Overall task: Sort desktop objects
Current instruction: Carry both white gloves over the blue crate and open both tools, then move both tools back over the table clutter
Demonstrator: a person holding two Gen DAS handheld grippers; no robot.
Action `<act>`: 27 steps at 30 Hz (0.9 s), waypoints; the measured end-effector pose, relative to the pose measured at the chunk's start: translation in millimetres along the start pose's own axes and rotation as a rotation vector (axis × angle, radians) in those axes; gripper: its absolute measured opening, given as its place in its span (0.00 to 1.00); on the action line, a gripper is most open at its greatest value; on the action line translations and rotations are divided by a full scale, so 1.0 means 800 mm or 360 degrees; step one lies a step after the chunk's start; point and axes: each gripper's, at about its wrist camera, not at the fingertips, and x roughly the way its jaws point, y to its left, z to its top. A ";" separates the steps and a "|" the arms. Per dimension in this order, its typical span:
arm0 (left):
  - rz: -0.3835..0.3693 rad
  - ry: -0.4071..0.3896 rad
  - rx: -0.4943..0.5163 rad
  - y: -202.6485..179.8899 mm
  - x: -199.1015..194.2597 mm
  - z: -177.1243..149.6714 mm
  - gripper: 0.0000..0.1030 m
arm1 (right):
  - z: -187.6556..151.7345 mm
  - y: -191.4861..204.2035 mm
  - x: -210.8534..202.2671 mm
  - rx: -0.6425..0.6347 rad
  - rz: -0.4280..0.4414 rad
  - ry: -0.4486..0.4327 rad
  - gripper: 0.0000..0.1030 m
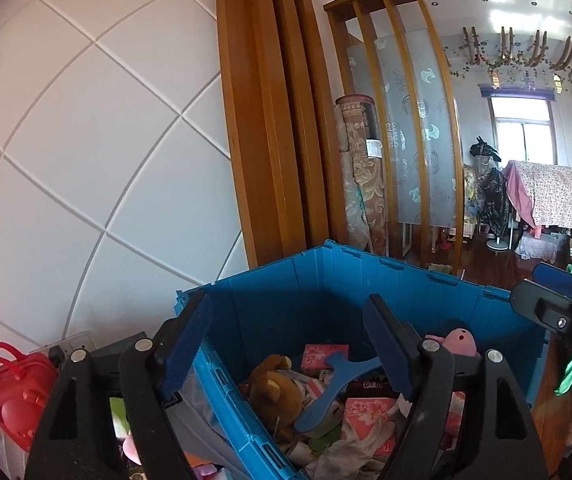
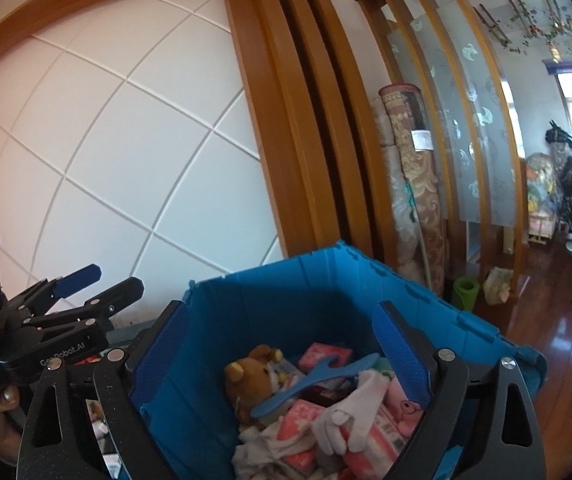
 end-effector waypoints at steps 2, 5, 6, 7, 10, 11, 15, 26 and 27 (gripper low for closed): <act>0.0028 -0.0004 -0.0025 0.004 -0.007 -0.009 0.75 | -0.001 0.002 0.000 0.0001 0.0041 0.0000 0.91; 0.0094 -0.0012 -0.0048 0.014 -0.026 -0.029 0.75 | -0.008 0.008 -0.003 0.0002 0.0104 0.0003 0.92; 0.0111 -0.0010 -0.0061 0.018 -0.033 -0.036 0.75 | -0.010 0.010 -0.003 0.0004 0.0128 0.0007 0.93; 0.0122 -0.0013 -0.0076 0.023 -0.040 -0.043 0.75 | -0.013 0.014 -0.004 0.0001 0.0150 0.0016 0.94; 0.0157 -0.0006 -0.0119 0.044 -0.062 -0.064 0.75 | -0.020 0.031 -0.003 -0.0024 0.0169 0.0042 0.94; 0.0172 -0.0002 -0.0134 0.052 -0.069 -0.071 0.75 | -0.021 0.037 -0.002 -0.0026 0.0183 0.0052 0.94; 0.0250 0.0037 -0.0196 0.097 -0.098 -0.100 0.75 | -0.026 0.077 -0.005 -0.0070 0.0243 0.0087 0.94; 0.0651 0.0235 -0.0223 0.251 -0.194 -0.199 0.75 | -0.089 0.242 -0.002 -0.0239 0.0514 0.0251 0.94; 0.0672 0.0253 -0.0234 0.266 -0.202 -0.208 0.75 | -0.101 0.256 0.002 -0.0247 0.0534 0.0280 0.94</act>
